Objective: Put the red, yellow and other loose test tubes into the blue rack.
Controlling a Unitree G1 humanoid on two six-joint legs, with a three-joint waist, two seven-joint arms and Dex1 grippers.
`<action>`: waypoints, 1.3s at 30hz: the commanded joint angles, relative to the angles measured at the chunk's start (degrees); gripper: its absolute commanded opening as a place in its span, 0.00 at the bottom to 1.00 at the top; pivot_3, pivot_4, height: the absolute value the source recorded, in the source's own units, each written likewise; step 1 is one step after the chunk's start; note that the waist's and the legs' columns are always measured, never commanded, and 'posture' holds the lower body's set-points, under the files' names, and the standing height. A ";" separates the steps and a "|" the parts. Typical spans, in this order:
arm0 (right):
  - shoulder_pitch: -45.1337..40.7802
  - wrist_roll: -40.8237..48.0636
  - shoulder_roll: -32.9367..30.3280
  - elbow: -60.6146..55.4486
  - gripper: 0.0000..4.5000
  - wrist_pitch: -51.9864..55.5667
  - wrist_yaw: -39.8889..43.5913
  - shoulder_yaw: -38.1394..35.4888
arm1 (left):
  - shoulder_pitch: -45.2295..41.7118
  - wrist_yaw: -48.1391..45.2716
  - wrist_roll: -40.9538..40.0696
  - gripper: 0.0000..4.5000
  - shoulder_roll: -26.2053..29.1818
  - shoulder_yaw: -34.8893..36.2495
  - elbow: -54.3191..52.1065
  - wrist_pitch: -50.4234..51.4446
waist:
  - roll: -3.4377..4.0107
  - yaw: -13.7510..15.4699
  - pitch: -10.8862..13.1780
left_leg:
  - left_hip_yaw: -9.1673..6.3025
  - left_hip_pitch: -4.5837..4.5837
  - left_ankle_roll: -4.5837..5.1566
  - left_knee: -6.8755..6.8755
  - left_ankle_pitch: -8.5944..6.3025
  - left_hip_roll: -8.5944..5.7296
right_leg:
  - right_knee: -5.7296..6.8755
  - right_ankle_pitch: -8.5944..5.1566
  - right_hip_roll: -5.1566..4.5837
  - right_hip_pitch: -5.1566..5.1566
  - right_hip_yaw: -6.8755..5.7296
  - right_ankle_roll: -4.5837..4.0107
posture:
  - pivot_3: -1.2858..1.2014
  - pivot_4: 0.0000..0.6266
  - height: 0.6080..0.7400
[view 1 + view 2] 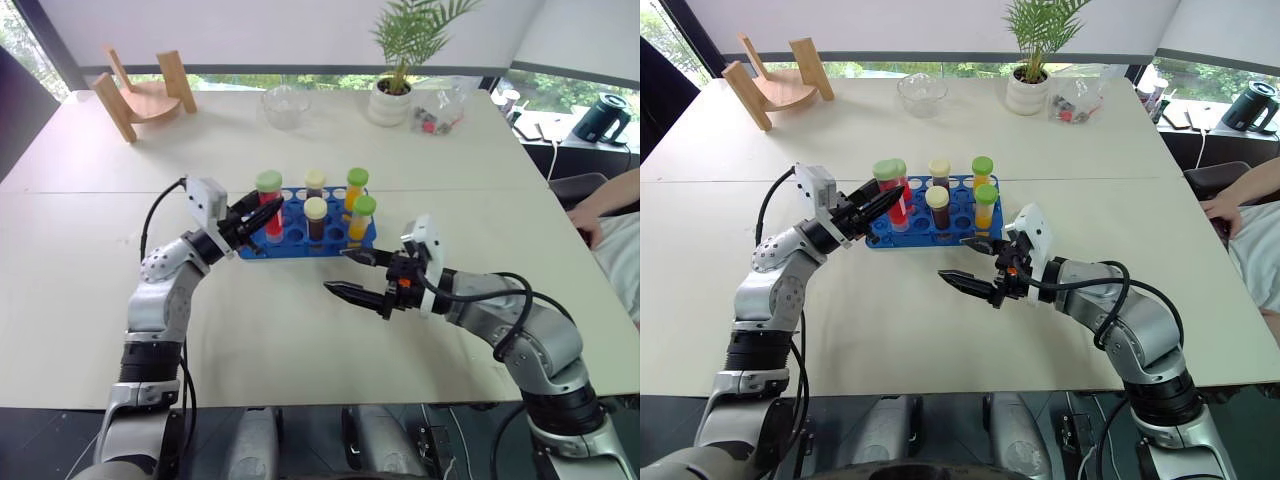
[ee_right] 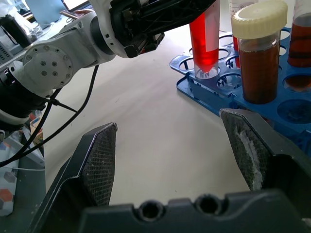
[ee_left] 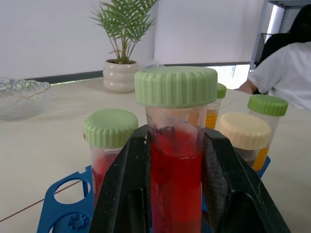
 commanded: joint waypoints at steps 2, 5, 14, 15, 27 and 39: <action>-0.16 -0.52 -0.95 -0.67 0.83 -1.72 2.00 0.23 | -0.90 0.21 1.07 0.18 -0.03 -1.15 1.49 -1.81 | 0.00 0.02 0.00 | -0.02 -0.03 0.00 0.00 0.00 0.00 | -0.02 0.00 0.00 -0.01 -0.02 0.00 | 0.52 0.24 1.00; -0.35 -0.58 -1.64 -0.05 0.83 -1.93 3.12 -0.49 | -1.70 0.53 2.21 0.18 0.03 -1.68 2.81 -3.55 | 0.00 0.10 0.00 | -0.02 -0.03 0.01 -0.01 -0.01 0.00 | -0.06 0.00 0.00 0.00 -0.03 0.00 | 0.52 0.24 1.00; -0.01 -1.11 -0.46 -0.15 0.83 -2.09 2.50 0.21 | -0.59 -1.21 0.28 0.59 1.12 -1.52 1.45 -0.76 | 0.00 0.08 0.00 | -0.01 -0.03 0.01 -0.01 -0.01 0.00 | -0.10 0.01 0.00 0.01 -0.02 0.01 | 0.52 0.24 1.00; 0.03 -1.23 -0.40 -0.09 0.83 -2.15 2.55 0.31 | -0.58 -1.08 0.28 0.69 1.33 -1.40 1.32 -0.51 | 0.00 0.08 0.00 | -0.02 -0.03 0.01 -0.02 -0.01 0.01 | -0.10 0.01 0.00 0.01 -0.02 0.01 | 0.52 0.24 1.00; 5.29 -2.02 -9.32 1.42 0.83 -1.98 11.48 1.25 | 18.17 -10.18 -8.94 0.98 25.48 6.54 -18.29 22.18 | 0.07 -1.36 0.05 | 0.01 -0.04 0.09 -0.20 -0.06 0.10 | -0.20 -0.02 0.00 -0.05 -0.03 -0.04 | 0.52 0.24 1.00; 5.47 -5.15 -10.47 3.89 0.83 -3.84 15.44 4.92 | 34.98 -10.94 -14.94 0.98 29.77 9.78 -30.11 30.20 | 0.11 -1.28 0.08 | 0.13 -0.04 0.09 -0.08 -0.07 0.12 | -0.43 -0.09 -0.08 0.01 0.03 -0.38 | 0.52 0.24 1.00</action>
